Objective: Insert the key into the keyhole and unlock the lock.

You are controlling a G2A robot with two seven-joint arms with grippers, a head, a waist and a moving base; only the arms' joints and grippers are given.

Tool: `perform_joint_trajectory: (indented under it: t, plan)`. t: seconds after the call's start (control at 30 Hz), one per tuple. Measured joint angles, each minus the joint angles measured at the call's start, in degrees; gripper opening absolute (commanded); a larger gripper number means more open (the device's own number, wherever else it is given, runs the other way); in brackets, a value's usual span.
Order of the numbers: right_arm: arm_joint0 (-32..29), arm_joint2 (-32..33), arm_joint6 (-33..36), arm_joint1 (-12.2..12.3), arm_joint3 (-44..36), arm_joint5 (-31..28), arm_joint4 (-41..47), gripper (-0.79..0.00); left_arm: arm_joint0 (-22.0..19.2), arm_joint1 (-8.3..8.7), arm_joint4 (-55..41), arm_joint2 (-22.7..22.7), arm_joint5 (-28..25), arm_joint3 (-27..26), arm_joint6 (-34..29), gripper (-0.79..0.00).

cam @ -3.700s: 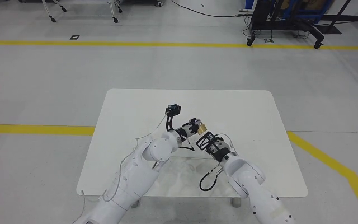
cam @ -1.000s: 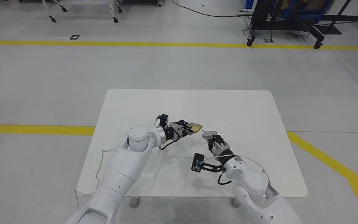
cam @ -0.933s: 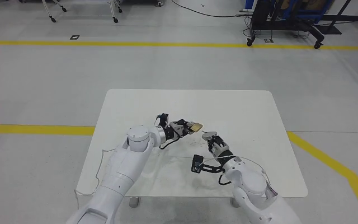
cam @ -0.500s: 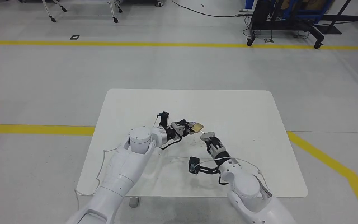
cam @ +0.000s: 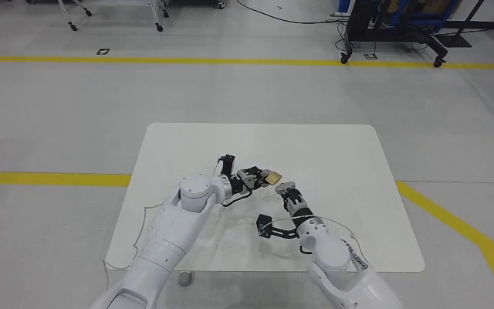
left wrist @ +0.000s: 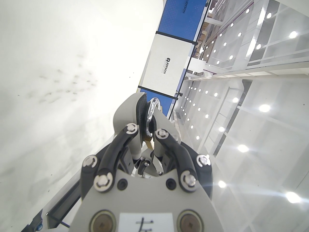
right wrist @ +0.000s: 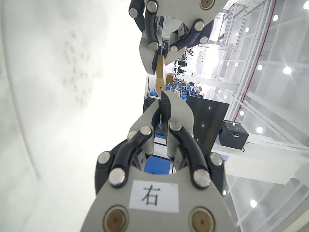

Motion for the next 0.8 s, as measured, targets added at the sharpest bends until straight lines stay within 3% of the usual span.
perform_joint_trajectory:
  t: [0.8]
  plan:
    - [0.82, -1.45, 2.16, -0.87, 0.42, -1.82, -2.46, -0.785, -0.25, 0.37, 0.35, 1.42, -0.3, -0.32, -0.55, -0.785]
